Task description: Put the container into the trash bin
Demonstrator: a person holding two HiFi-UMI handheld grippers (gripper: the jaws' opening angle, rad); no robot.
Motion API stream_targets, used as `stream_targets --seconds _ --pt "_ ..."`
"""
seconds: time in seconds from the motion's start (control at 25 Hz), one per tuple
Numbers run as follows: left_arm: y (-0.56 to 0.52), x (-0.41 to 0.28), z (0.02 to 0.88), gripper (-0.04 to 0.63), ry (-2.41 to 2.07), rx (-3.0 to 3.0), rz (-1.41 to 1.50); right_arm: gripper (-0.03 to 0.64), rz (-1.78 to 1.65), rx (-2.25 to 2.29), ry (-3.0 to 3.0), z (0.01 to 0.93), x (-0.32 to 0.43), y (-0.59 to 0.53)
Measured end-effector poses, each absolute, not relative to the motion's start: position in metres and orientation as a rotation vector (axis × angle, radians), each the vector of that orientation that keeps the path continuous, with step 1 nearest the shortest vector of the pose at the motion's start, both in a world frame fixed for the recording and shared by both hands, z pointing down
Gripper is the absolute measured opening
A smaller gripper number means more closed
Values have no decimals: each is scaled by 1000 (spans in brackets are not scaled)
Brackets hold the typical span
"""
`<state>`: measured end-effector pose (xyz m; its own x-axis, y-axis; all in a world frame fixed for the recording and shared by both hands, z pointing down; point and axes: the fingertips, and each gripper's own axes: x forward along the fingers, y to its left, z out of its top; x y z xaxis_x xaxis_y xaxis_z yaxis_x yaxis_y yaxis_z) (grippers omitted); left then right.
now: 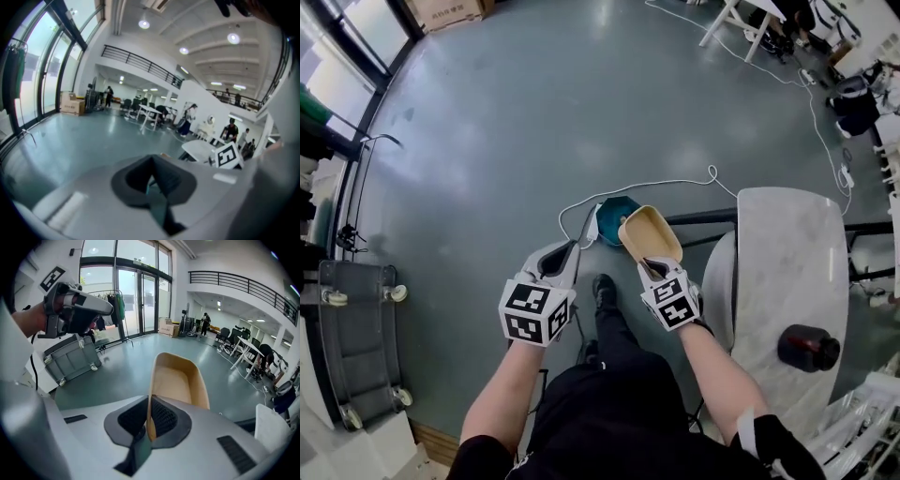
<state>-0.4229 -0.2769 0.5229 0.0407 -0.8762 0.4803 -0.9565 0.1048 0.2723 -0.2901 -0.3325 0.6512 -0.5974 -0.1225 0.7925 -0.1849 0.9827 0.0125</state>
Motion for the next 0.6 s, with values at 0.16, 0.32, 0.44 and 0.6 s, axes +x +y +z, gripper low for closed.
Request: stream_targets --seconds 0.16,0.32,0.44,0.6 --pt "-329 -448 559 9 -1797 1761 277 11 59 204 -2173 703 -319 -383" --pt "-366 -464 604 9 -1759 1733 338 11 94 212 -2121 769 -330 -412" --pt "-393 -468 640 9 -1734 1732 361 11 91 192 -2085 818 -336 -430" --pt "-413 -460 687 9 -1674 1739 371 11 59 155 -2033 880 -340 -446"
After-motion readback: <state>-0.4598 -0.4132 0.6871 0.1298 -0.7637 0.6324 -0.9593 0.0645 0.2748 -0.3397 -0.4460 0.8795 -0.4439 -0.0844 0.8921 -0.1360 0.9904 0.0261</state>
